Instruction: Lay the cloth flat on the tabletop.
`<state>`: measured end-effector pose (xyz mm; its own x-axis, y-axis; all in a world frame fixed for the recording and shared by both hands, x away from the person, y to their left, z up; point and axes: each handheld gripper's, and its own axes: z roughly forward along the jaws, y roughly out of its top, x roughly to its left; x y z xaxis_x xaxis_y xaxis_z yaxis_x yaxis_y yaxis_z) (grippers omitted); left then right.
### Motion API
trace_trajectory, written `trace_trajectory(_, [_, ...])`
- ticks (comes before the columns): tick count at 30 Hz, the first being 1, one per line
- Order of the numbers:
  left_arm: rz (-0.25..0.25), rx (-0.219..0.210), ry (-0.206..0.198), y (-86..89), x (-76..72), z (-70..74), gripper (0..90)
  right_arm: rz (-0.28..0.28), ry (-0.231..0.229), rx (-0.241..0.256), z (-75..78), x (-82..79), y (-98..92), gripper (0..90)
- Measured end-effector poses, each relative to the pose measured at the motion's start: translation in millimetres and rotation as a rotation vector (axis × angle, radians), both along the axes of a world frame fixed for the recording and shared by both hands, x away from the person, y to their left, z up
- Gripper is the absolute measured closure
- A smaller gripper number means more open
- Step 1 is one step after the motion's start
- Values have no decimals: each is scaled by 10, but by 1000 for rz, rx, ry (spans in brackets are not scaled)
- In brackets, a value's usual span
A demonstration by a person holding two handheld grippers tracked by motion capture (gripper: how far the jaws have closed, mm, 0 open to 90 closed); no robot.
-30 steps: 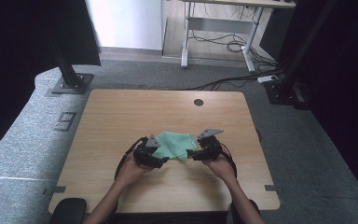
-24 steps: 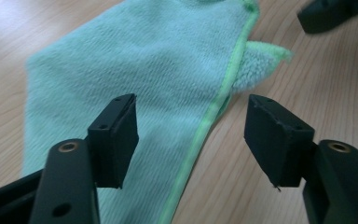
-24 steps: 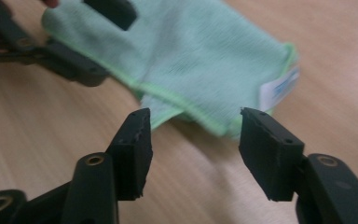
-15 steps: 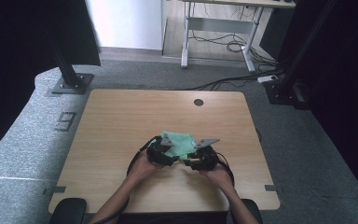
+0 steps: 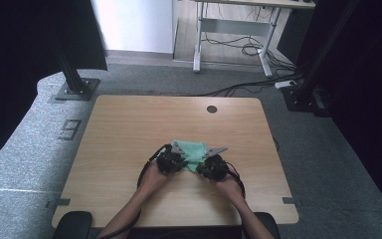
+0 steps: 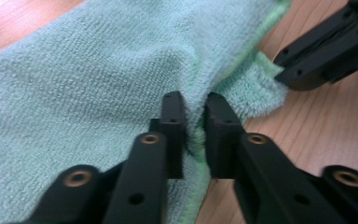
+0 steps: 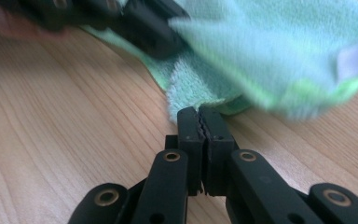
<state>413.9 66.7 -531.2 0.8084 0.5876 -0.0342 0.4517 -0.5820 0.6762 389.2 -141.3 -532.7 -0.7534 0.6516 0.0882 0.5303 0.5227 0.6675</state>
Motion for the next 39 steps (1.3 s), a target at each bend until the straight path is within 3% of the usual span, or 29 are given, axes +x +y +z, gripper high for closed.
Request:
trace_trajectory(11, [73, -86, -46, 266, 90, 296, 838, -48, -40, 2, 148, 17, -185, 871])
trace_trajectory(26, [178, -182, -66, 774, 181, 562, 834, -98, -106, 27, 486, 103, -454, 871])
trace_trajectory(30, [208, -195, -57, 914, 264, 645, 827, -108, -144, 31, 682, 224, -437, 870])
trace_trajectory(34, [262, -185, -45, 1051, 423, 666, 815, -133, -174, 15, 856, 452, -379, 869])
trace_trajectory(37, [304, -165, -32, 1122, 543, 613, 782, -159, -174, 8, 895, 666, -322, 864])
trace_trajectory(39, [336, -138, -37, 1157, 599, 557, 703, -174, -167, 6, 876, 766, -291, 816])
